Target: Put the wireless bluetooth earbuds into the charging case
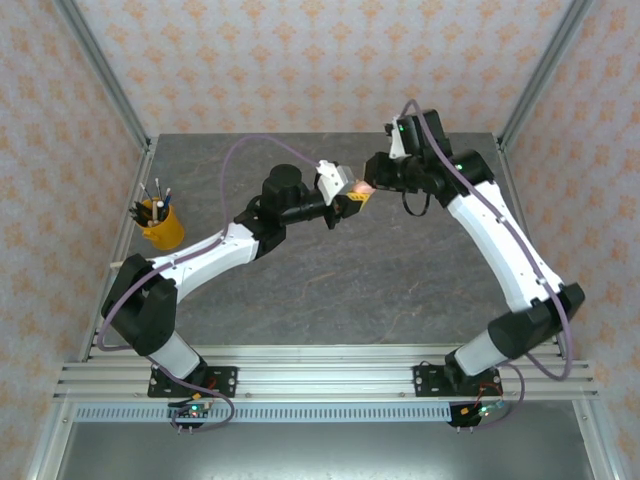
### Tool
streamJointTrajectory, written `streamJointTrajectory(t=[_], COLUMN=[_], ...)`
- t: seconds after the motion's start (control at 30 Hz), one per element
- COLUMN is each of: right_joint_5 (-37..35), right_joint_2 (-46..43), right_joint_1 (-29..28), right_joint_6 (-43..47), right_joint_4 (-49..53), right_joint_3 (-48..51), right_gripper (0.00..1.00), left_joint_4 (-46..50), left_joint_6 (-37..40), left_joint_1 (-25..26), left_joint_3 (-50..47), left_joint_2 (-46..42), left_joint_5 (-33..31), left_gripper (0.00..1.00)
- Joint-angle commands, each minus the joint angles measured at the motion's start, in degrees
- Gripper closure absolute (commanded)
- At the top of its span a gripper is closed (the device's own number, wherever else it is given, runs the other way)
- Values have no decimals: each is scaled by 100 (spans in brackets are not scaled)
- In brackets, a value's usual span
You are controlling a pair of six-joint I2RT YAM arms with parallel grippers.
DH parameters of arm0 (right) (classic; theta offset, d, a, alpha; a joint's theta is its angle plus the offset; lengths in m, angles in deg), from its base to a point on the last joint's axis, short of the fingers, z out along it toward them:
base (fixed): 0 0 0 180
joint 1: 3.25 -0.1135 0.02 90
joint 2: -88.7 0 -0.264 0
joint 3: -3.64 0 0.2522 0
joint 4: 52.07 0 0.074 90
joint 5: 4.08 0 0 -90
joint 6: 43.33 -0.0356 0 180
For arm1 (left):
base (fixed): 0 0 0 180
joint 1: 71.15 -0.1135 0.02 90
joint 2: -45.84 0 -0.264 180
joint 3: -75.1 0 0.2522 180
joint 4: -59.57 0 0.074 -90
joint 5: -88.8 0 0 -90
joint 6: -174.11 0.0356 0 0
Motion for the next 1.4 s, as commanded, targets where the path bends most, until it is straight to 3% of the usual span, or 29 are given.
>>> streamJointTrajectory(t=[0.0,0.2,0.43,0.5,0.83,0.93,1.07,1.17,1.2,1.27,1.37], right_joint_5=[-893,-1089,-1110,-1110,-1153,-1191,-1222,-1234,-1235,-1246,-1366], right_joint_2=[-339,-621,-838,-851,-872,-874,-894,-935,-945,-992,-1082], right_joint_1=[148,490,530,543,543,546,560,592,603,631,680], right_joint_6=[-522,-1243,-1705,-1789,-1995,-1987,-1935,-1886,-1870,-1838,-1786], right_joint_4=[-16,-528,-1008,-1099,-1236,-1229,-1149,-1036,-1002,-929,-786], right_joint_3=[456,1619,2689,2883,3319,3373,3359,3289,3263,3200,3086], right_gripper=[79,77,76,76,76,75,71,68,67,63,48], left_joint_4=[32,402,2129,2764,3825,4088,4464,4668,4751,4909,5106], left_joint_6=[-369,-1864,-3586,-3755,-4037,-3992,-3877,-3817,-3785,-3706,-3576], left_joint_1=[-42,-31,-13,9,55,55,33,-36,-65,-143,-369], left_joint_3=[176,-130,43,306,662,832,1072,1166,1189,1191,1052], left_joint_2=[89,377,998,1312,2131,2332,2499,2513,2481,2373,2045], left_joint_5=[-205,-357,-352,-224,-347,-396,-566,-636,-693,-844,-1082], left_gripper=[100,100,100,100,100,96,78,57,42,1,0])
